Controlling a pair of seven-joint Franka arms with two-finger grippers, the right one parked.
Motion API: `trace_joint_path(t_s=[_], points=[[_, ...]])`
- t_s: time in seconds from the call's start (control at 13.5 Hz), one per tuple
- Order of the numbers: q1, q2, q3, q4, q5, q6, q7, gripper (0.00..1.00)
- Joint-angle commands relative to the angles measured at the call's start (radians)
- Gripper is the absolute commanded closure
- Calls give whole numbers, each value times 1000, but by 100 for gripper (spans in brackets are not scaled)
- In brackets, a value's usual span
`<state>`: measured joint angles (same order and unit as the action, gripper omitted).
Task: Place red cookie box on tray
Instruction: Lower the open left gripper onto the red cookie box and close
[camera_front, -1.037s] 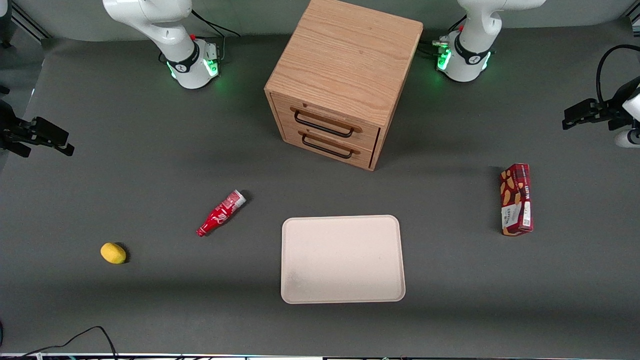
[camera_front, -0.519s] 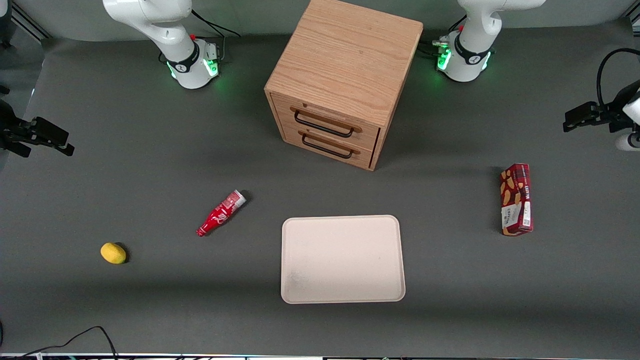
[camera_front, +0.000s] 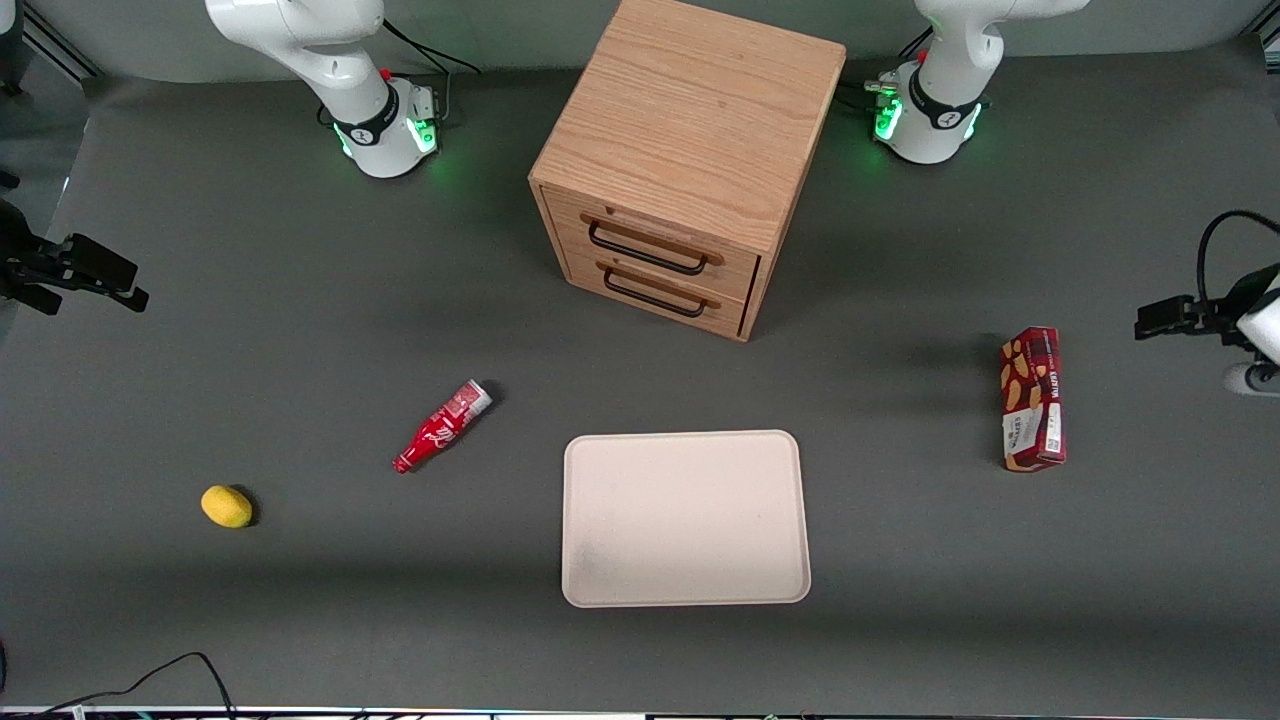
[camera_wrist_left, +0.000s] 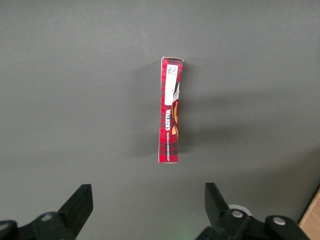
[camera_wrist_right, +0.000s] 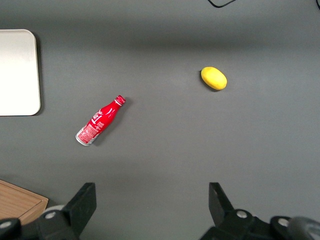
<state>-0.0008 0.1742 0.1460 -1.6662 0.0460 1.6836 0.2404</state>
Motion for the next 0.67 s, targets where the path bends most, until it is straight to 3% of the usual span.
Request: trace_joint_path(t_s=[0.0,0.07,0.59], points=[[1,70,-2,20,-14,45,19,0],[2,74,-2,-3,-49,79,22,0],[-4,87,-5,-318,-110,540,82,0]])
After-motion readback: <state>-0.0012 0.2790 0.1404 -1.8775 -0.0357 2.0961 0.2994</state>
